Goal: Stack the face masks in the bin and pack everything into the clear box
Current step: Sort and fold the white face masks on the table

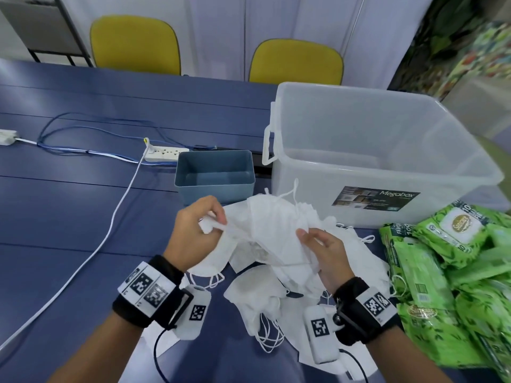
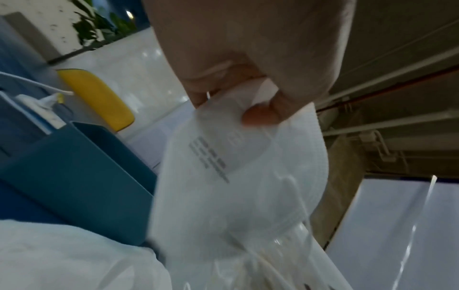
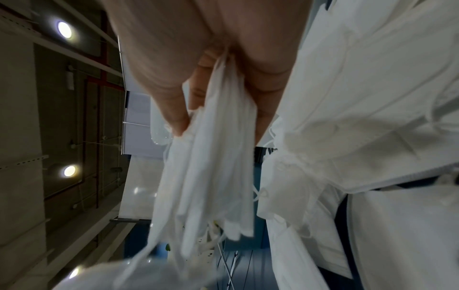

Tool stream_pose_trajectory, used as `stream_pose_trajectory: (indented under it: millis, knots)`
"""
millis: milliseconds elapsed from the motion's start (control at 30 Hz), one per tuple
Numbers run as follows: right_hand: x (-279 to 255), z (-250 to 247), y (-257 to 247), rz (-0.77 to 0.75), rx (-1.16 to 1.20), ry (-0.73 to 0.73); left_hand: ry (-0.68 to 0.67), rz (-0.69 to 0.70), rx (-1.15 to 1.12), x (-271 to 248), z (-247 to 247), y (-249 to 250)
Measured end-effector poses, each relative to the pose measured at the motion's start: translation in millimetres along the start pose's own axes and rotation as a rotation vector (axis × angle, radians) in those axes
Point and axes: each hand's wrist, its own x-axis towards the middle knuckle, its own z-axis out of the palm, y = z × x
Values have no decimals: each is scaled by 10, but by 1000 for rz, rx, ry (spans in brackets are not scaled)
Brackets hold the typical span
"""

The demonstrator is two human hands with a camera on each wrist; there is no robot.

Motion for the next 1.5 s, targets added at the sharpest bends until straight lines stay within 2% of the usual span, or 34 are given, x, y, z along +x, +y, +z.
stream_pose_trajectory:
  millis: [133,233,300,433,500,633,733,900,1033,1100,1300,1500]
  knots:
    - [3,23,-20,-4,5,2,112,-157,-266,38,-89,35]
    - [15,60,-18,1,12,15,137,-322,-318,72,-46,4]
    - [21,92,-7,2,-8,25,99,-379,-260,67,23,-36]
    - [23,98,-24,-13,-67,14,-70,-323,-45,58,181,-69]
    - [27,81,-15,-21,-77,-3,-122,-355,47,96,241,-102]
    - [37,68,-18,-26,-54,13,-214,-429,11,140,308,-133]
    - [21,85,-50,-6,-21,25,-150,-467,-100,134,354,-97]
    - [-33,117,-77,13,-14,-76,45,-565,-256,155,386,-78]
    - [-20,151,-44,-10,-32,-45,72,-598,-298,104,400,-73]
    - [10,153,-31,-2,-1,-5,14,-614,-263,53,411,-34]
    - [24,249,-72,-26,81,53,-315,-667,-317,-102,545,142]
    - [24,343,-22,-42,39,105,-516,-602,-232,-163,649,112]
